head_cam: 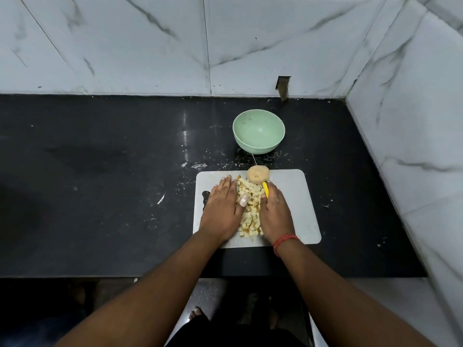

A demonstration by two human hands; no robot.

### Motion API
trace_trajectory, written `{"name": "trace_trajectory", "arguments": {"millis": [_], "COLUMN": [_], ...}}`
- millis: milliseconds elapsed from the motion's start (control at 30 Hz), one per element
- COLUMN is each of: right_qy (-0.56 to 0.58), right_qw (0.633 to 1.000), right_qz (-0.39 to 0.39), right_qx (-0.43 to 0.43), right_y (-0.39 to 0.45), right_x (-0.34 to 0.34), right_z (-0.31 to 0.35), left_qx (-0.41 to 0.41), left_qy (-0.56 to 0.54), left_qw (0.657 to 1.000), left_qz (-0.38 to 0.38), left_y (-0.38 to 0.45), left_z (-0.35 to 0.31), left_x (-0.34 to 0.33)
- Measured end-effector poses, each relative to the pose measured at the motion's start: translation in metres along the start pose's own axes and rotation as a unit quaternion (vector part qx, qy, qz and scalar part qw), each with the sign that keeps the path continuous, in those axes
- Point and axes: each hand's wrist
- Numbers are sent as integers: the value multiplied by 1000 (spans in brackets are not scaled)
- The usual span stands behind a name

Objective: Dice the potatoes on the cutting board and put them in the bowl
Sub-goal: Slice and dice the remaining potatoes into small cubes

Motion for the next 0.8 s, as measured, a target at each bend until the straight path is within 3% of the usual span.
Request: {"name": "trace_trajectory", "arguments": {"millis": [233, 367, 533, 667, 800], "right_qy": [29, 45, 69, 80, 180], "right_qw": [1000, 995, 994, 994, 978], "right_qz": [1, -74, -1, 59, 97], "right_qx": [-4, -39, -82, -34, -31], "right_y": [-1, 4, 42, 34, 25], "right_x": [-4, 8, 20, 26, 43], "right_z": [6, -4, -3, -7, -14], "left_qx": [-3, -18, -215, -375, -460], "left_qy": [-6, -10, 133, 152, 171], "left_qw": [1000, 1000, 966, 913, 871], "left_qz": [-8, -20, -52, -51, -23], "left_y": [0, -3, -17, -27, -27], "left_z": [4, 4, -11, -21, -24], "left_x": [-1, 2, -7, -22, -31]}}
Point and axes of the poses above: each hand's wrist, its own y-axis towards the middle knuckle, its own x-axis out of the back of the hand, z = x × y
